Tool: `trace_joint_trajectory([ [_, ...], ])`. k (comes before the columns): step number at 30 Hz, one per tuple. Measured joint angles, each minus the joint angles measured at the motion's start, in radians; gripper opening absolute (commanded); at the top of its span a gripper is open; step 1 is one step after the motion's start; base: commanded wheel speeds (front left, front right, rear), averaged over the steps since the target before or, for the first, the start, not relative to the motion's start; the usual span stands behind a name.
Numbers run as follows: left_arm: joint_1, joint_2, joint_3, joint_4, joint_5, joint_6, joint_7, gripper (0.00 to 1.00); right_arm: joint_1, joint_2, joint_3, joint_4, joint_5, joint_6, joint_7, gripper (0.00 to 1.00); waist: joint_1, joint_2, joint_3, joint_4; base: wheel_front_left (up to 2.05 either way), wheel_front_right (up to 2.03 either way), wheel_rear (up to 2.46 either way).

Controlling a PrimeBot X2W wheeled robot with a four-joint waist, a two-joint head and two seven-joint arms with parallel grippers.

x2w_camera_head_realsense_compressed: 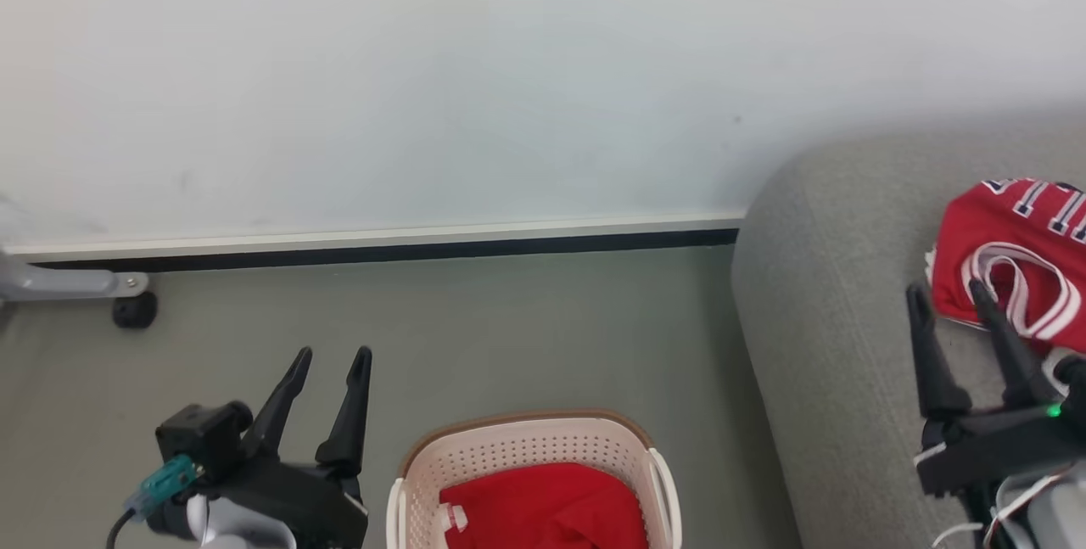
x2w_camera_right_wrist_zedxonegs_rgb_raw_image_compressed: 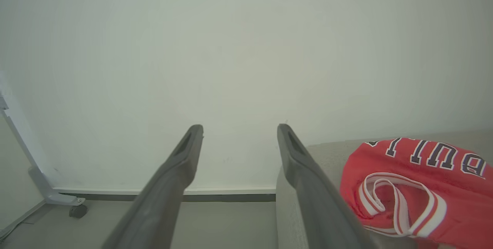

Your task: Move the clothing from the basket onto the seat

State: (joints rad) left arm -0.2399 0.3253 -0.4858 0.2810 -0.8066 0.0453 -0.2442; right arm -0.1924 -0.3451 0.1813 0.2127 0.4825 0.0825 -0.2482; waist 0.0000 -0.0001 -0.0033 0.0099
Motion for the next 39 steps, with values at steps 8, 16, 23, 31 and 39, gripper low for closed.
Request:
trace_joint_trajectory([
  [8,0.109,0.016,0.069,-0.028,0.010,0.036,-0.005,1.00,0.082,0.067,0.020,-0.068,-0.026,-0.049,-0.001,1.00,-0.0001,0.0001,-0.019,0.048,0.00,0.00,0.00],
  [16,0.150,0.011,0.129,-0.071,0.027,0.050,-0.005,1.00,0.159,0.058,0.013,-0.120,-0.089,-0.099,-0.001,1.00,0.0001,0.0001,-0.021,0.058,0.00,0.00,0.00],
  [23,0.182,-0.007,0.167,-0.105,0.063,0.053,-0.005,1.00,0.175,0.058,0.000,-0.155,-0.105,-0.122,-0.001,1.00,0.0001,0.0002,-0.019,0.049,0.00,0.00,0.00],
  [31,0.183,-0.018,0.188,-0.127,0.084,0.060,-0.005,1.00,0.181,0.061,-0.006,-0.189,-0.114,-0.128,-0.006,1.00,0.0000,0.0001,-0.015,0.041,0.00,0.00,0.00],
  [39,0.188,-0.030,0.205,-0.138,0.101,0.060,-0.006,1.00,0.182,0.066,-0.011,-0.201,-0.114,-0.128,-0.006,1.00,0.0001,0.0002,-0.007,0.034,0.00,0.00,0.00],
])
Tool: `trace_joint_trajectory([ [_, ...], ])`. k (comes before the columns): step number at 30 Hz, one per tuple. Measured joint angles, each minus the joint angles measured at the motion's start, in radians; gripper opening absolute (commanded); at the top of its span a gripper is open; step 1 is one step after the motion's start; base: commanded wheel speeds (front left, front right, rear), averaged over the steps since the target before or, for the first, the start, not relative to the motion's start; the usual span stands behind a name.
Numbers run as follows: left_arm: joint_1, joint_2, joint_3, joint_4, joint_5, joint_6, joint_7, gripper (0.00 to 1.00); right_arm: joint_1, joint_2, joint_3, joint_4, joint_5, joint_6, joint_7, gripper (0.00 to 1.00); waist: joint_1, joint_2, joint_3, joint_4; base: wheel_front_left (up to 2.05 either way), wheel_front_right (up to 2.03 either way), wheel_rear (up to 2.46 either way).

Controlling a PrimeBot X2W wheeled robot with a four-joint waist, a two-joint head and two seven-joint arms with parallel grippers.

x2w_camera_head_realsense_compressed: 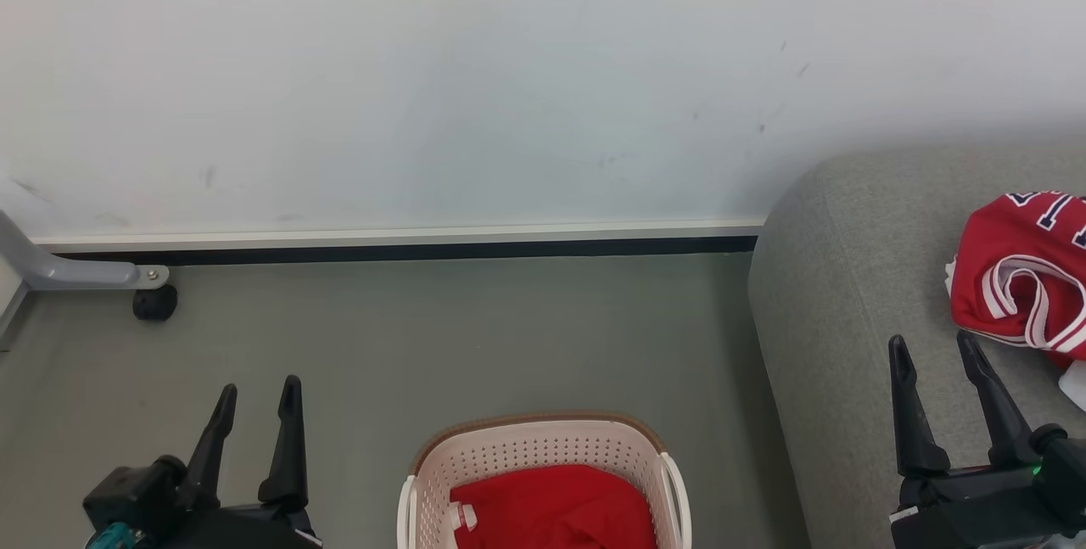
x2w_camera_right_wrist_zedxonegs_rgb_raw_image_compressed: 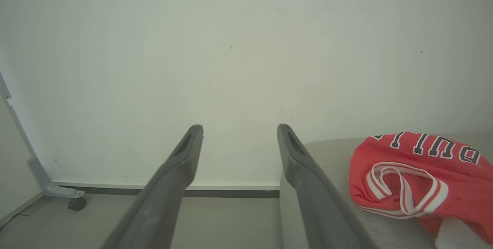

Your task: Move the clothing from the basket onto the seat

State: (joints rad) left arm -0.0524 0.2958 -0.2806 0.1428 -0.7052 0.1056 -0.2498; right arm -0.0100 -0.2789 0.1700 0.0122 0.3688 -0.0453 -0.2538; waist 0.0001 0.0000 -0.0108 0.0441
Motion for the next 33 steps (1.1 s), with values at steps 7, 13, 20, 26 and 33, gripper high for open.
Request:
trace_joint_trajectory([
  [7,0.021,-0.005,0.025,-0.022,0.022,0.000,0.000,1.00,0.000,0.006,0.006,-0.010,-0.007,0.000,0.000,1.00,-0.0001,0.0000,0.010,-0.013,0.00,0.00,0.00],
  [13,0.025,-0.007,0.035,-0.030,0.024,-0.002,0.000,1.00,-0.006,0.008,0.005,-0.013,-0.008,0.000,0.000,1.00,0.0000,0.0000,0.029,-0.034,0.00,0.00,0.00],
  [20,0.011,-0.017,0.024,-0.037,0.037,-0.023,0.000,1.00,-0.034,0.008,-0.010,-0.013,-0.008,0.002,0.000,1.00,0.0000,0.0000,0.073,-0.072,0.00,0.00,0.00],
  [26,-0.049,-0.021,-0.003,-0.037,0.049,-0.044,0.000,1.00,-0.047,0.007,-0.018,-0.030,-0.008,0.002,0.000,1.00,0.0000,0.0000,0.128,-0.099,0.00,0.00,0.00],
  [33,-0.132,-0.021,-0.039,-0.008,0.080,-0.072,0.012,1.00,-0.098,0.024,-0.013,-0.047,-0.008,0.003,0.000,1.00,0.0001,0.0000,0.211,-0.133,0.00,0.00,0.00],
])
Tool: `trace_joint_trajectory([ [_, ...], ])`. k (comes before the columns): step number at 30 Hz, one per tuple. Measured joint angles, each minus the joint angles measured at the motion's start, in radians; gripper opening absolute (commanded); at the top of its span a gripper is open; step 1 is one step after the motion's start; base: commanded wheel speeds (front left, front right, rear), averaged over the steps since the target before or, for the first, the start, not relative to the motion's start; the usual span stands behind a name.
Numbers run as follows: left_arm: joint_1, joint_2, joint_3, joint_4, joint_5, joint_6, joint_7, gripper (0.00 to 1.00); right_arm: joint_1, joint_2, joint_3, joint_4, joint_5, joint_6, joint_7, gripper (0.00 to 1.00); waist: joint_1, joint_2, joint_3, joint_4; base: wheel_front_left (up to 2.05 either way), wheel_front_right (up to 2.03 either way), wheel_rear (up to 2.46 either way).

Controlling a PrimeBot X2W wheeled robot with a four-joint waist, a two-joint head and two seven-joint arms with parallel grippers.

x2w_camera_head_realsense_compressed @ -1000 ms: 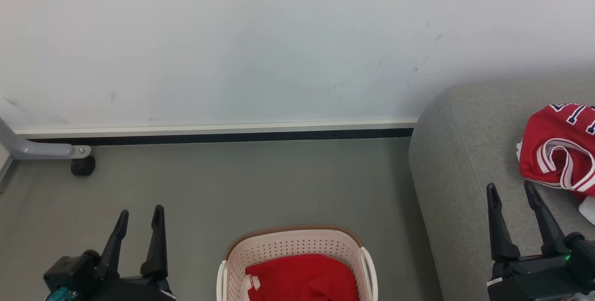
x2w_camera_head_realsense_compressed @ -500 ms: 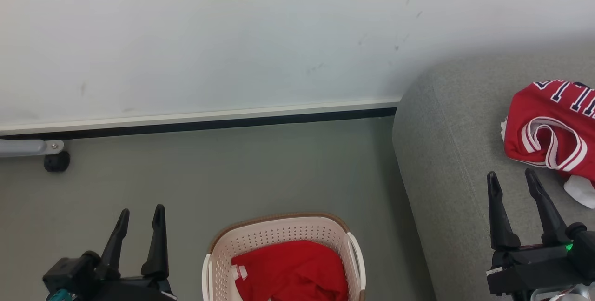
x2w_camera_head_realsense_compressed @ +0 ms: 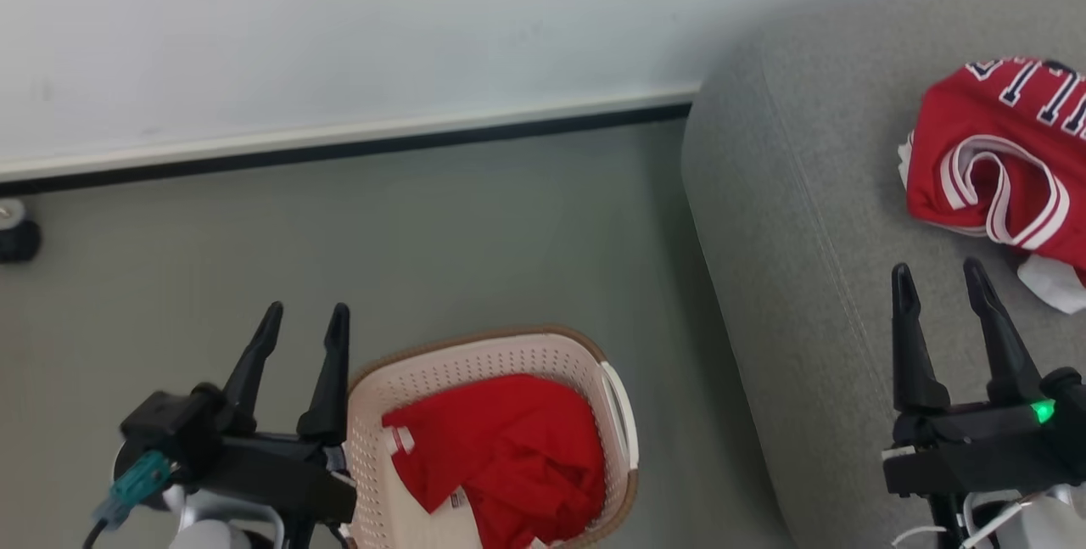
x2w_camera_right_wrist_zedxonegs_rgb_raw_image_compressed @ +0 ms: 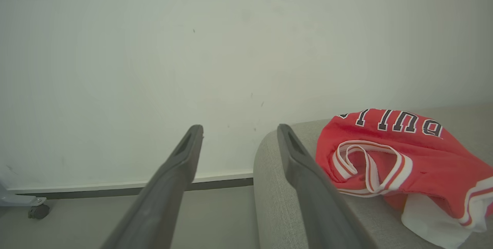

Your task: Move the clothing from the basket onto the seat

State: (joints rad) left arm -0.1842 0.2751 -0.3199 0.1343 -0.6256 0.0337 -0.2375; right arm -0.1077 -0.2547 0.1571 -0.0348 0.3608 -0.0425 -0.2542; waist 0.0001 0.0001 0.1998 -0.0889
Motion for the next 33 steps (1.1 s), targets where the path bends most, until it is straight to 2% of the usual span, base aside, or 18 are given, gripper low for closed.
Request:
trace_joint_trajectory([
  [22,-0.249,0.030,-0.118,0.253,0.076,-0.079,0.174,1.00,-0.158,0.084,0.008,-0.061,0.000,0.009,-0.002,1.00,0.0001,0.0002,0.290,-0.174,0.00,0.00,0.00],
  [33,-0.360,0.043,-0.143,0.380,0.100,-0.094,0.253,1.00,-0.233,0.123,0.019,-0.092,-0.001,0.025,-0.002,1.00,0.0000,0.0001,0.436,-0.236,0.00,0.00,0.00],
])
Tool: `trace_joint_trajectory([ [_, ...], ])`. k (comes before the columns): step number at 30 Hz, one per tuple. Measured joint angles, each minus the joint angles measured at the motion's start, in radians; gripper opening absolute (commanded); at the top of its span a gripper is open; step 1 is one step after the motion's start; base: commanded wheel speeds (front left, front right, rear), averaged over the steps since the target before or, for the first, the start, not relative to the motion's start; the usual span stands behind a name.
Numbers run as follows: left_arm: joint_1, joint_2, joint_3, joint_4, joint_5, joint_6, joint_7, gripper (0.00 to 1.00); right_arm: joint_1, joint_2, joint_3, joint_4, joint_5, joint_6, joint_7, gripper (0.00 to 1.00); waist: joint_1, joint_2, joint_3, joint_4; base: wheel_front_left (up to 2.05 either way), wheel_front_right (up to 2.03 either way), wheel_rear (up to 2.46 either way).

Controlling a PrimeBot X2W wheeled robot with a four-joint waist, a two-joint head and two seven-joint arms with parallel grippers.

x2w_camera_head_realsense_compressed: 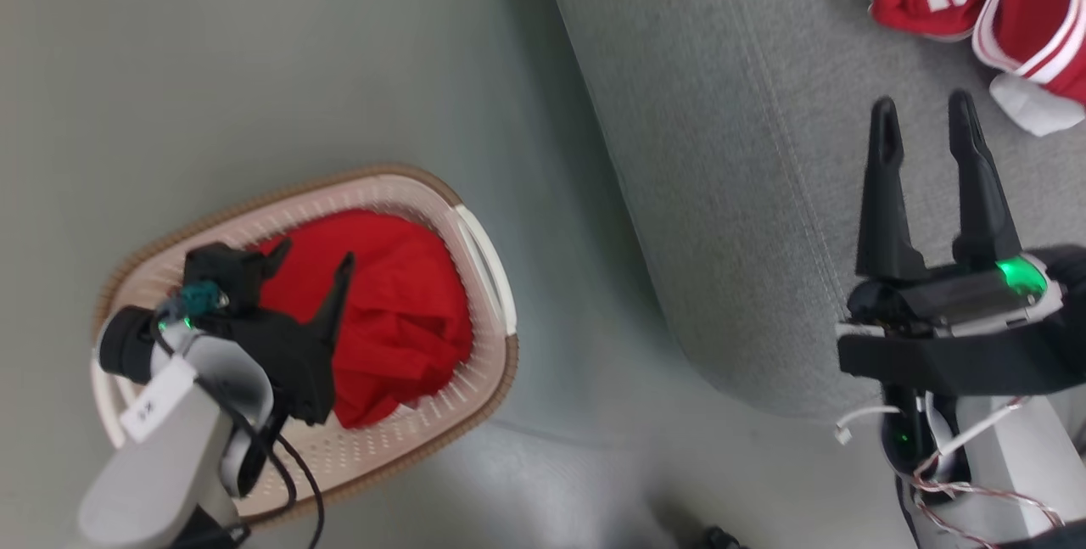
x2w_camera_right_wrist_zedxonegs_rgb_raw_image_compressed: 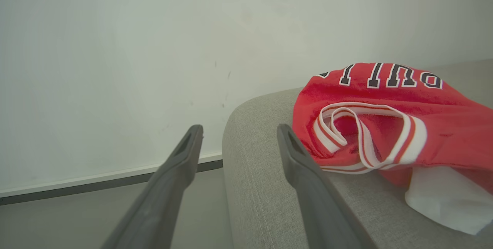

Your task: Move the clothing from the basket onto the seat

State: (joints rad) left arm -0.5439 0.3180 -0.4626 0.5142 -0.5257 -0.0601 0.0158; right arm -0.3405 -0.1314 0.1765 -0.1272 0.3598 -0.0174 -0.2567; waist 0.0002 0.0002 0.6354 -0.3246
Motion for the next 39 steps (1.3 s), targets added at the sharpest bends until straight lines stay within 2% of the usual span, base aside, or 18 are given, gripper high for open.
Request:
trace_joint_trajectory([
  [16,-0.126,0.037,0.004,0.197,0.020,-0.001,0.089,1.00,-0.083,0.049,0.024,-0.007,-0.022,0.026,0.000,1.00,-0.0001,0.0001,0.197,-0.102,0.00,0.00,0.00],
  [21,-0.186,0.021,-0.012,0.240,0.030,-0.002,0.111,1.00,-0.083,0.050,0.012,-0.019,-0.039,0.026,0.000,1.00,-0.0001,0.0000,0.239,-0.131,0.00,0.00,0.00],
  [29,-0.213,0.020,-0.046,0.360,0.056,0.008,0.202,1.00,-0.083,0.057,0.010,-0.027,-0.053,0.026,0.000,1.00,-0.0001,0.0000,0.279,-0.141,0.00,0.00,0.00],
  [39,-0.249,0.024,-0.073,0.434,0.089,0.011,0.253,1.00,-0.083,0.065,0.008,-0.025,-0.063,0.035,0.000,1.00,-0.0003,0.0000,0.282,-0.139,0.00,0.00,0.00],
])
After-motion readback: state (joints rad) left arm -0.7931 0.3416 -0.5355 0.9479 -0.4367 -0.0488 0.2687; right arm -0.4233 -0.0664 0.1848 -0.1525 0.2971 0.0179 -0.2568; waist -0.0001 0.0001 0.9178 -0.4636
